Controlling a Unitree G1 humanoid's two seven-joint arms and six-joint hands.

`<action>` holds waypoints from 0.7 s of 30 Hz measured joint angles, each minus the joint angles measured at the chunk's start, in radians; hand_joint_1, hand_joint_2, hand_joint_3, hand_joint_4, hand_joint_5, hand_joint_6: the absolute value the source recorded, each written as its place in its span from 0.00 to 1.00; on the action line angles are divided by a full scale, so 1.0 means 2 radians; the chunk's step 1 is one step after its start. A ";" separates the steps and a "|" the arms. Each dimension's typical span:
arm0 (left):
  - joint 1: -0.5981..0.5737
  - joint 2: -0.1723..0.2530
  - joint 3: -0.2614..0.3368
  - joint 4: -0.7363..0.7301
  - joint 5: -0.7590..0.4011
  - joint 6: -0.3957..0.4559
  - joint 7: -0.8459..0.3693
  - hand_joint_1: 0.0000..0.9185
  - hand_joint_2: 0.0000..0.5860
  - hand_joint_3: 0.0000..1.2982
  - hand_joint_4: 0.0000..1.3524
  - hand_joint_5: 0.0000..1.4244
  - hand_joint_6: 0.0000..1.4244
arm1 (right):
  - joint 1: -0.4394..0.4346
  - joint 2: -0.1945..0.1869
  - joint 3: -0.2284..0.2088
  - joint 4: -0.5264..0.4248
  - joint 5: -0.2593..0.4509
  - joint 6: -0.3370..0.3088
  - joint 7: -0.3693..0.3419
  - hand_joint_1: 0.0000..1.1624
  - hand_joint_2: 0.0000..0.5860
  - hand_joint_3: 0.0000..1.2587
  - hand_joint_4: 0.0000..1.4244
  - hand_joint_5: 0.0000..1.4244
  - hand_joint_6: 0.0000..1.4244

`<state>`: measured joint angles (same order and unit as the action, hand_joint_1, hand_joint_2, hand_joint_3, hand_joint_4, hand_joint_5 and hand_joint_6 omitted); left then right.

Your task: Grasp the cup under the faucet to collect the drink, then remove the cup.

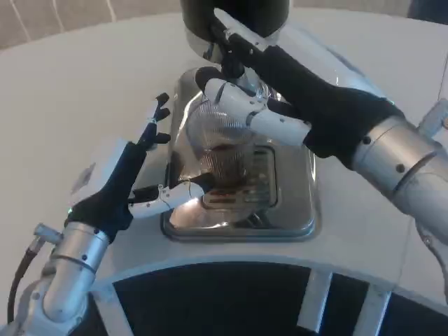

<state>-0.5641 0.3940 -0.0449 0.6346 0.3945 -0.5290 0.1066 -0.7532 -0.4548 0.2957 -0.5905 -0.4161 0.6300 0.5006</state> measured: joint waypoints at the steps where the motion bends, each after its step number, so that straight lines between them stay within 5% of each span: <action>1: 0.000 0.000 -0.001 0.001 0.000 0.000 0.000 0.36 0.06 0.00 0.00 0.16 0.15 | 0.000 0.002 0.000 0.000 -0.003 0.001 0.000 0.00 0.81 0.00 0.00 0.00 0.00; 21: 0.000 0.000 -0.002 -0.009 -0.006 -0.004 0.000 0.35 0.07 0.00 0.00 0.17 0.16 | -0.011 -0.014 0.029 0.000 -0.059 -0.015 0.024 0.00 0.82 0.00 0.00 0.00 0.00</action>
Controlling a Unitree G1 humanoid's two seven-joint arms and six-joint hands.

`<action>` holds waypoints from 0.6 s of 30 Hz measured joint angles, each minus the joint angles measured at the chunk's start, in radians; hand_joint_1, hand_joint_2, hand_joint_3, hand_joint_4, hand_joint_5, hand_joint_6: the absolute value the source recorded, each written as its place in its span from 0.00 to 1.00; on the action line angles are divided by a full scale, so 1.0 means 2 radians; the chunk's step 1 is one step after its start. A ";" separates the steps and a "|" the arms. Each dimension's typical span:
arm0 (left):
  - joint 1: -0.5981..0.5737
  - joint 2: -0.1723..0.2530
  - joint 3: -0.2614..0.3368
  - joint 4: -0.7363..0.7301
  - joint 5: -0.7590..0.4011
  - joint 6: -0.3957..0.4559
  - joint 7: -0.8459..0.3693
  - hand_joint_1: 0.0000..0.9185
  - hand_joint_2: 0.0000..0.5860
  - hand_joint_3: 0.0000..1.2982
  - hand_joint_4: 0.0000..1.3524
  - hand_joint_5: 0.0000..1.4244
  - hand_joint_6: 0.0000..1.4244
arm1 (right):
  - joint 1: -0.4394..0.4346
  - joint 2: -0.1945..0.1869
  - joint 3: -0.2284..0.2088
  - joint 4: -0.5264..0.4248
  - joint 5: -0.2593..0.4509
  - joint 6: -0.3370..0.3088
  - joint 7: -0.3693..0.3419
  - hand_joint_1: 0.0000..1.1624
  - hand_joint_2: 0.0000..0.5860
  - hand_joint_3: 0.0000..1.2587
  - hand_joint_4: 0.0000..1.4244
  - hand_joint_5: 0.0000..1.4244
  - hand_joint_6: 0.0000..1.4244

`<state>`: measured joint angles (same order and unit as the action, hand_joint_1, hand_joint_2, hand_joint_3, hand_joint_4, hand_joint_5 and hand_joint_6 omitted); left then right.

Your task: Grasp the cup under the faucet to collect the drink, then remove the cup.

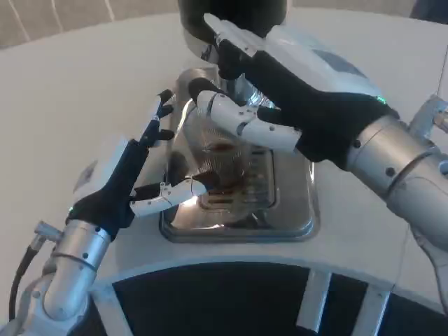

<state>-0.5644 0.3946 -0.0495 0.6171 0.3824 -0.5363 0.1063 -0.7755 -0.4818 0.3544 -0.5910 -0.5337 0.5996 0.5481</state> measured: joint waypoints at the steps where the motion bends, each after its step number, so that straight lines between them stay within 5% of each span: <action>1: 0.000 0.000 0.000 -0.002 -0.001 0.000 0.000 0.35 0.07 0.00 0.00 0.17 0.16 | -0.001 -0.001 0.001 0.000 -0.003 -0.002 0.003 0.00 0.82 0.00 0.00 0.00 0.00; 18: 0.000 -0.002 -0.010 -0.018 -0.005 0.006 -0.003 0.35 0.07 0.00 0.00 0.17 0.16 | 0.011 0.003 -0.014 -0.018 -0.014 0.001 0.020 0.00 0.82 0.00 0.00 0.00 0.00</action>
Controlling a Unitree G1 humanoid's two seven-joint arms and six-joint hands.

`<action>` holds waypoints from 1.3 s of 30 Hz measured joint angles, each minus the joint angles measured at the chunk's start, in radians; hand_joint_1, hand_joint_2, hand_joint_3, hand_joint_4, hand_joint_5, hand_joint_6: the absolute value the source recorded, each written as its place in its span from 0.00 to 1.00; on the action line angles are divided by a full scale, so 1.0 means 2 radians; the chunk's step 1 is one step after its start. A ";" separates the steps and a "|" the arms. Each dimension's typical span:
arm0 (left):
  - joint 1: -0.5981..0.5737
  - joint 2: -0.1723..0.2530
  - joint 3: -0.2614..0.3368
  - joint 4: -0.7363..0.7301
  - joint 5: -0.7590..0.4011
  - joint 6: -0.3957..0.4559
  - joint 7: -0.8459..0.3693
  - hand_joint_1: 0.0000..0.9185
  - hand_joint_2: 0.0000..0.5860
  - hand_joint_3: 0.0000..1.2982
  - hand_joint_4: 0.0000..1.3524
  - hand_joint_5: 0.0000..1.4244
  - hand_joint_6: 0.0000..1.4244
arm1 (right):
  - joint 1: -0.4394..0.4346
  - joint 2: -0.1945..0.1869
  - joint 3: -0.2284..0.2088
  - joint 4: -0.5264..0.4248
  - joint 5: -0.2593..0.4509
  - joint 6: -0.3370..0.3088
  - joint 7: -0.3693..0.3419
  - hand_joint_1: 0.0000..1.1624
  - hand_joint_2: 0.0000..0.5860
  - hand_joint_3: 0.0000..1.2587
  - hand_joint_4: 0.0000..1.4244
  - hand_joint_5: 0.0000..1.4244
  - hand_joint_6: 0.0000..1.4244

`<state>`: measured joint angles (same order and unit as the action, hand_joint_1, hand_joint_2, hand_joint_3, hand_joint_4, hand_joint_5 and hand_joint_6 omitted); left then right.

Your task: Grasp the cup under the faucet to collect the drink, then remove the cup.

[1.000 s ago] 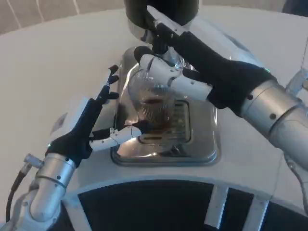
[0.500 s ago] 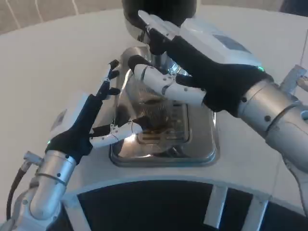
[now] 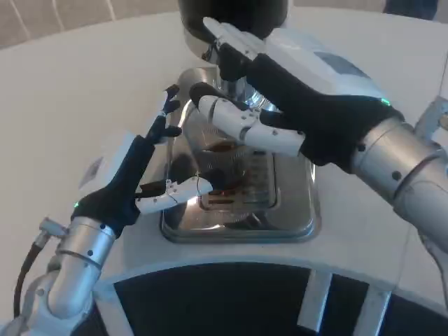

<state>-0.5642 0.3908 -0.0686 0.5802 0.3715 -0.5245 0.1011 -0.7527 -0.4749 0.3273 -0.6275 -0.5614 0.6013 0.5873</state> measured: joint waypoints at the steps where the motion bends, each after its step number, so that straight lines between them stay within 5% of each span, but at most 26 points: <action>1: 0.000 0.000 -0.001 -0.002 0.000 0.001 0.000 0.34 0.07 0.00 0.00 0.17 0.16 | 0.003 0.003 -0.003 -0.002 0.000 0.002 0.000 0.00 0.82 0.00 0.00 0.00 0.00; 13: 0.011 0.000 -0.006 -0.020 0.000 0.008 -0.005 0.34 0.08 0.00 0.00 0.17 0.16 | 0.034 0.035 -0.047 -0.023 0.010 0.004 -0.021 0.00 0.83 0.00 0.00 0.00 0.00; 23: 0.023 0.001 -0.006 -0.030 -0.003 0.012 -0.010 0.33 0.07 0.00 0.00 0.17 0.16 | 0.046 0.041 -0.081 -0.061 0.010 -0.004 -0.051 0.00 0.84 0.00 0.00 0.00 0.00; 34: 0.031 0.006 -0.006 -0.043 -0.004 0.014 -0.015 0.32 0.07 0.00 0.00 0.17 0.16 | 0.080 0.016 -0.121 -0.176 -0.007 0.017 -0.036 0.00 0.85 0.00 0.00 0.00 0.00; 39: 0.031 0.007 -0.005 -0.049 -0.004 0.018 -0.017 0.32 0.07 0.00 0.00 0.17 0.16 | 0.134 0.005 -0.178 -0.201 -0.024 0.012 -0.001 0.00 0.85 0.00 0.00 0.00 0.00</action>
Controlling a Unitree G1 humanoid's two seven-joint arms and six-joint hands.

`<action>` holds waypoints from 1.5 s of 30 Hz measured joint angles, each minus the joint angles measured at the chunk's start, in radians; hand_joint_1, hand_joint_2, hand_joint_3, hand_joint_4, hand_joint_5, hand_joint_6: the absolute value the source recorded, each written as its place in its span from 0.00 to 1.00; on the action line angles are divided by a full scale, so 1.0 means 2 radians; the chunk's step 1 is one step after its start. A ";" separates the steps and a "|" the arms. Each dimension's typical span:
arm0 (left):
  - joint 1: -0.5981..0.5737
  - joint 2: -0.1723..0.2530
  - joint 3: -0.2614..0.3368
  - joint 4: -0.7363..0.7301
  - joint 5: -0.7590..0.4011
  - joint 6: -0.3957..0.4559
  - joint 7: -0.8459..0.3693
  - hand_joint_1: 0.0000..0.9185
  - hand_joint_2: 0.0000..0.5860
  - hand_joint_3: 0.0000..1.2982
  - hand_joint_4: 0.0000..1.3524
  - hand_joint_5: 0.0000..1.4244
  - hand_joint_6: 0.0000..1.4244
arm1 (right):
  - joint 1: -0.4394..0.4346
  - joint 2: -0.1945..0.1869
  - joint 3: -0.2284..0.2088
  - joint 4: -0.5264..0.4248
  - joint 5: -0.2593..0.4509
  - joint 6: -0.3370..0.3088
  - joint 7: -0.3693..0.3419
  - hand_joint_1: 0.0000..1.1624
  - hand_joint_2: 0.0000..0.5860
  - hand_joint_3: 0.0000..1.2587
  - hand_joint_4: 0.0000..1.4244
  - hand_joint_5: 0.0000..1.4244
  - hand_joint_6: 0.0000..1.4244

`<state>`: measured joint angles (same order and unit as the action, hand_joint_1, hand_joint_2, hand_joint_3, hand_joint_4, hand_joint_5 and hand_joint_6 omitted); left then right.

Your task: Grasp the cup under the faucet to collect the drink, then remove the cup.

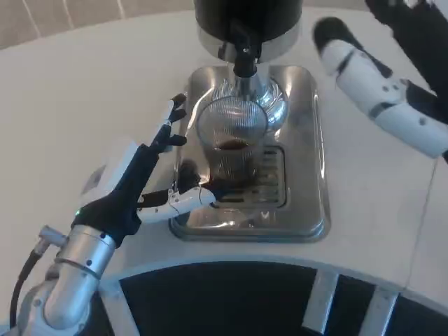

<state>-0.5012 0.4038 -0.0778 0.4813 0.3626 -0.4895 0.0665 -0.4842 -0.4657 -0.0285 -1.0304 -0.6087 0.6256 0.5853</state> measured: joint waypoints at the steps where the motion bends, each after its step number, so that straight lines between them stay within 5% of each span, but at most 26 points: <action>1: 0.000 0.000 0.000 0.000 0.000 0.000 0.000 0.32 0.07 0.00 0.00 0.17 0.16 | 0.008 0.000 -0.007 0.000 -0.001 -0.002 0.004 0.00 0.85 0.00 0.00 0.00 0.00; 6: 0.000 0.000 0.000 -0.003 0.000 0.005 -0.003 0.32 0.07 0.00 0.00 0.17 0.17 | 0.077 0.013 -0.076 0.000 -0.008 -0.042 0.036 0.00 0.86 0.00 0.00 0.00 0.00; 10: 0.000 0.000 -0.001 -0.004 0.000 0.005 -0.004 0.32 0.07 0.00 0.00 0.17 0.17 | 0.103 0.024 -0.096 -0.001 -0.026 -0.054 0.058 0.00 0.85 0.00 0.00 0.00 0.00; 18: -0.001 -0.001 -0.006 -0.002 0.000 0.007 -0.004 0.32 0.08 0.00 0.01 0.18 0.17 | 0.133 0.069 -0.094 -0.001 -0.091 -0.038 0.131 0.00 0.84 0.00 0.00 0.00 0.00; 24: -0.012 -0.008 -0.009 0.013 0.000 0.009 -0.004 0.32 0.08 0.00 0.03 0.19 0.18 | 0.171 0.123 -0.094 -0.001 -0.144 -0.088 0.176 0.00 0.84 0.00 0.00 0.00 0.00; 32: -0.028 -0.010 -0.010 0.039 0.001 0.009 -0.003 0.32 0.08 0.00 0.04 0.20 0.20 | 0.216 0.174 -0.122 -0.001 -0.149 -0.148 0.202 0.00 0.84 0.00 0.00 0.00 0.00; 45: -0.080 -0.022 -0.010 0.112 -0.001 0.000 0.008 0.32 0.08 0.00 0.04 0.21 0.20 | 0.239 0.255 -0.131 -0.001 -0.165 -0.221 0.251 0.00 0.84 0.00 0.00 0.00 0.00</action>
<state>-0.6619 0.3592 -0.0985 0.7051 0.3610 -0.4892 0.0818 -0.0064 0.0438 -0.2897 -1.0332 -0.9380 0.1843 1.0870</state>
